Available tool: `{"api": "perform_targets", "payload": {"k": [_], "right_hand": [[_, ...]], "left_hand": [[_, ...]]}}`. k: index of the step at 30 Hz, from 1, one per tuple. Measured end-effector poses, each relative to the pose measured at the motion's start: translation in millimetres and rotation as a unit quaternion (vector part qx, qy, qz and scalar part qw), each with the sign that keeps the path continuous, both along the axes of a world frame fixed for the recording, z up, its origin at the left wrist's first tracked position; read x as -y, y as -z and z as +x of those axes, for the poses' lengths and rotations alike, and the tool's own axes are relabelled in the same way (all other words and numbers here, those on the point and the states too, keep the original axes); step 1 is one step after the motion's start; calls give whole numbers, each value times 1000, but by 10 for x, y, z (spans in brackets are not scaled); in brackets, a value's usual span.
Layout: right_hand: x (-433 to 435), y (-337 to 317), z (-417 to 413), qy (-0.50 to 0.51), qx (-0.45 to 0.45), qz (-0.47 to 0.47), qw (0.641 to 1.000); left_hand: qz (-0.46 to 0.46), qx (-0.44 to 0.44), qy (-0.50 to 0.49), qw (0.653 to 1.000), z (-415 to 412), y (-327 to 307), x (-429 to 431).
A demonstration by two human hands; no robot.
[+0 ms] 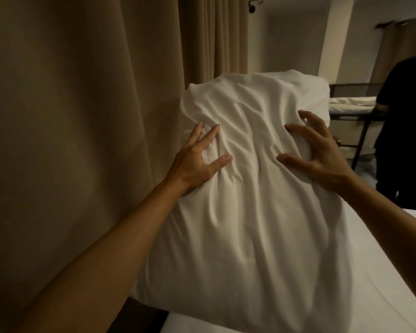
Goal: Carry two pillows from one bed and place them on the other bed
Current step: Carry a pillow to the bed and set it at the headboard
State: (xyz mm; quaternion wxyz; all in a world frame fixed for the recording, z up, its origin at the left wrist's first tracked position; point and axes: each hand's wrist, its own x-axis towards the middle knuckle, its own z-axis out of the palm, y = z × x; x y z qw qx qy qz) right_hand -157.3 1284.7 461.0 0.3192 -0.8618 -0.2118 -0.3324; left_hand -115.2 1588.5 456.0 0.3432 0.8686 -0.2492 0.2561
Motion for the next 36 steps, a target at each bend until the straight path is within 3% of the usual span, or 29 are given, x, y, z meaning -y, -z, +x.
{"api": "perform_targets", "payload": {"k": [10, 18, 29, 36], "right_hand": [[-341, 92, 1055, 136, -6, 12, 991], [-433, 24, 1460, 191, -16, -2, 981], [-200, 80, 2045, 206, -12, -3, 978], [257, 280, 2984, 173, -13, 8, 985]], "left_hand": [[0, -23, 126, 992, 1806, 65, -116], [-5, -51, 184, 982, 2542, 107, -59], [8, -58, 187, 981, 3085, 144, 196], [21, -66, 145, 987, 3781, 235, 522]]}}
